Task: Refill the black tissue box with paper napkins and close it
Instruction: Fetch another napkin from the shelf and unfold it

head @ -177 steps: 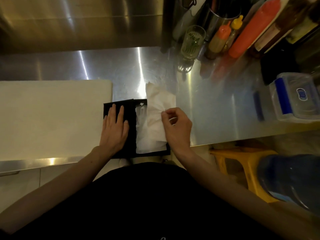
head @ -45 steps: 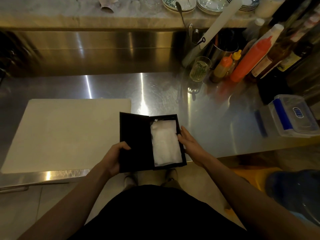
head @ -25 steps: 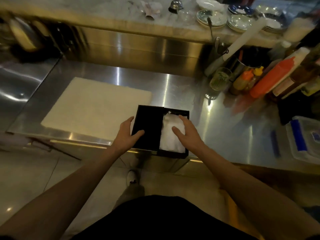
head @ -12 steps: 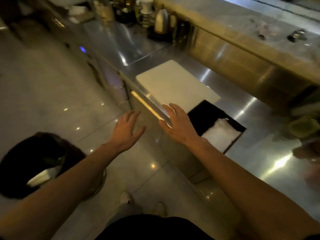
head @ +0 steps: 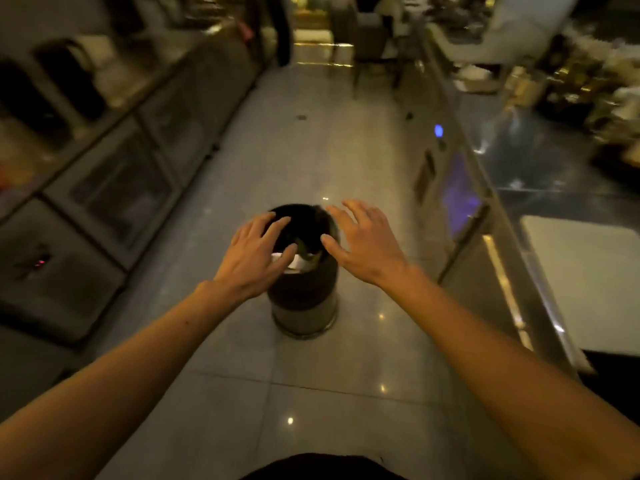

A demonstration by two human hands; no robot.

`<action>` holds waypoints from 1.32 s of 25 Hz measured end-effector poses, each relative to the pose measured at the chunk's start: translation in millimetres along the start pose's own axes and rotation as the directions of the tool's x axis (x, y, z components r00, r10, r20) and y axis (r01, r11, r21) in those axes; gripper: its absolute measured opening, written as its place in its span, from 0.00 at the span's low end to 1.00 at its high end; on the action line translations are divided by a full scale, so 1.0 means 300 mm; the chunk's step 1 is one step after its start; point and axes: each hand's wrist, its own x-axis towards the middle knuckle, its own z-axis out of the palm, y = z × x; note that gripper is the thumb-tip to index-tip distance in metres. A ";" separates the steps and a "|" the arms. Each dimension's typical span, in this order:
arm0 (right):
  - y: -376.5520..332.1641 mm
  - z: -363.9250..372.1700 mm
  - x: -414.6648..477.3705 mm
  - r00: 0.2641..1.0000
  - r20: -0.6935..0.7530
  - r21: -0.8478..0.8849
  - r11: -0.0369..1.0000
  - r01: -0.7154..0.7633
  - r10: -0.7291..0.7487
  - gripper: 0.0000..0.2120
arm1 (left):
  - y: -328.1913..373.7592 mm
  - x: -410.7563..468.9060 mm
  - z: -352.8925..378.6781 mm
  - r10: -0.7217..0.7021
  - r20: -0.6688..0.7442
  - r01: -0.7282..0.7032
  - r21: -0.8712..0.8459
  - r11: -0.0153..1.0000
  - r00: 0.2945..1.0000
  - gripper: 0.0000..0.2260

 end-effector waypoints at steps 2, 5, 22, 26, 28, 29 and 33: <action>-0.210 0.033 0.100 0.992 -0.022 0.004 0.992 0.128 -0.128 0.28 | -0.170 -0.137 -0.115 -0.081 -0.065 0.085 0.063 0.994 0.995 0.29; -0.617 0.095 0.195 0.946 -0.031 0.085 0.942 0.324 -0.323 0.27 | -0.424 -0.425 -0.318 -0.245 -0.181 0.268 0.113 0.957 0.952 0.28; -2.517 0.309 0.244 0.238 -0.150 0.369 0.169 0.914 -0.960 0.22 | -1.083 -1.789 -1.004 -0.730 -0.605 0.928 0.040 0.372 0.318 0.26; -2.773 0.348 0.427 0.174 -0.215 0.397 0.077 0.914 -0.961 0.23 | -1.315 -1.751 -1.166 -0.709 -0.647 0.941 0.041 0.335 0.280 0.25; -2.898 0.350 0.580 0.162 -0.234 0.403 0.056 0.913 -0.959 0.24 | -1.471 -1.704 -1.257 -0.708 -0.661 0.947 0.013 0.322 0.250 0.25; -2.960 0.351 0.663 0.164 -0.241 0.413 0.052 0.909 -0.957 0.24 | -1.551 -1.677 -1.307 -0.708 -0.668 0.950 -0.002 0.311 0.230 0.25; -3.184 0.354 0.944 0.164 -0.294 0.401 0.034 0.915 -0.941 0.23 | -1.824 -1.603 -1.472 -0.691 -0.699 0.959 -0.026 0.282 0.184 0.23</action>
